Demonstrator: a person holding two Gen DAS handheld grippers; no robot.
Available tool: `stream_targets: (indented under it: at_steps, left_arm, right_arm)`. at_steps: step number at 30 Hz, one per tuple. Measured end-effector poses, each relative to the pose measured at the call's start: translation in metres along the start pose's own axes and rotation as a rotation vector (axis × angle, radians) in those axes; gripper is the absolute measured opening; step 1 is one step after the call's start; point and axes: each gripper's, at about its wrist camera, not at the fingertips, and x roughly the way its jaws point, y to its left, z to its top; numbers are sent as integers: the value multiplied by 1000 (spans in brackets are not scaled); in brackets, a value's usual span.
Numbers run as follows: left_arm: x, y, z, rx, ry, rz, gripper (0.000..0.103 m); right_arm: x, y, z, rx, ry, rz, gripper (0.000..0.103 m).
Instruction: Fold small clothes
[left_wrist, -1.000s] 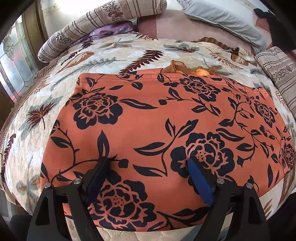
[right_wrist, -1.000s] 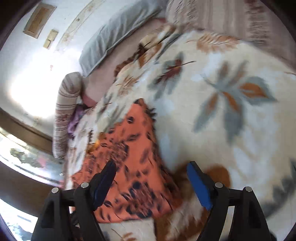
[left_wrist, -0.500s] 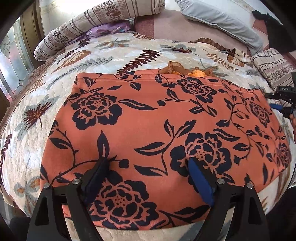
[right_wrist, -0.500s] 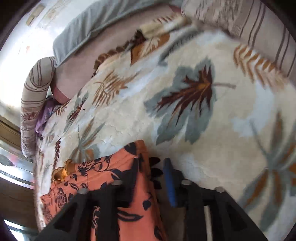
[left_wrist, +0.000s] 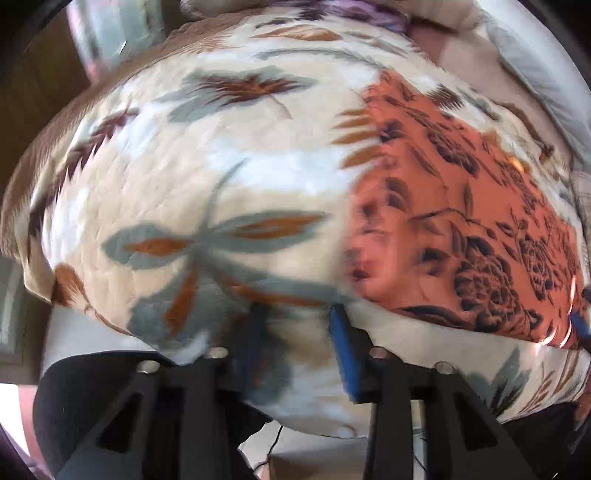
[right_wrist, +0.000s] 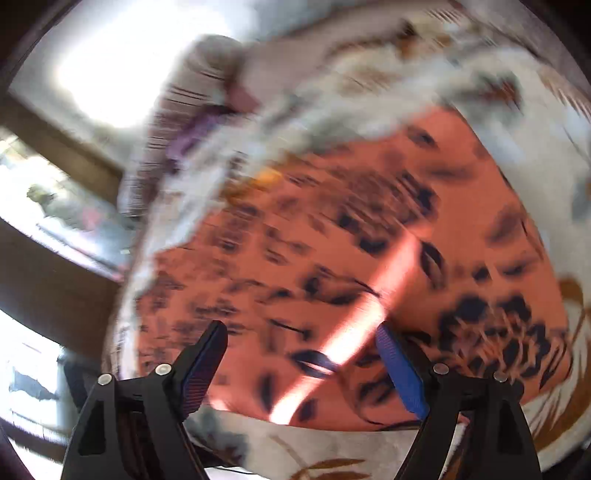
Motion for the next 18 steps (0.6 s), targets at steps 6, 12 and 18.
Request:
stream_targets:
  at_steps: [6,12,18]
  left_arm:
    - [-29,14,10,-56,-29,-3,54]
    - [-36,-42,38,55,-107,-164,78]
    - [-15,-32,33,8,-23,-49,48]
  right_arm:
    - [-4,-14,3,52,-16,53,85]
    - [-5,-10,-2,24,-21,48,87]
    - [-4,-12,-1,26,-6,81,87]
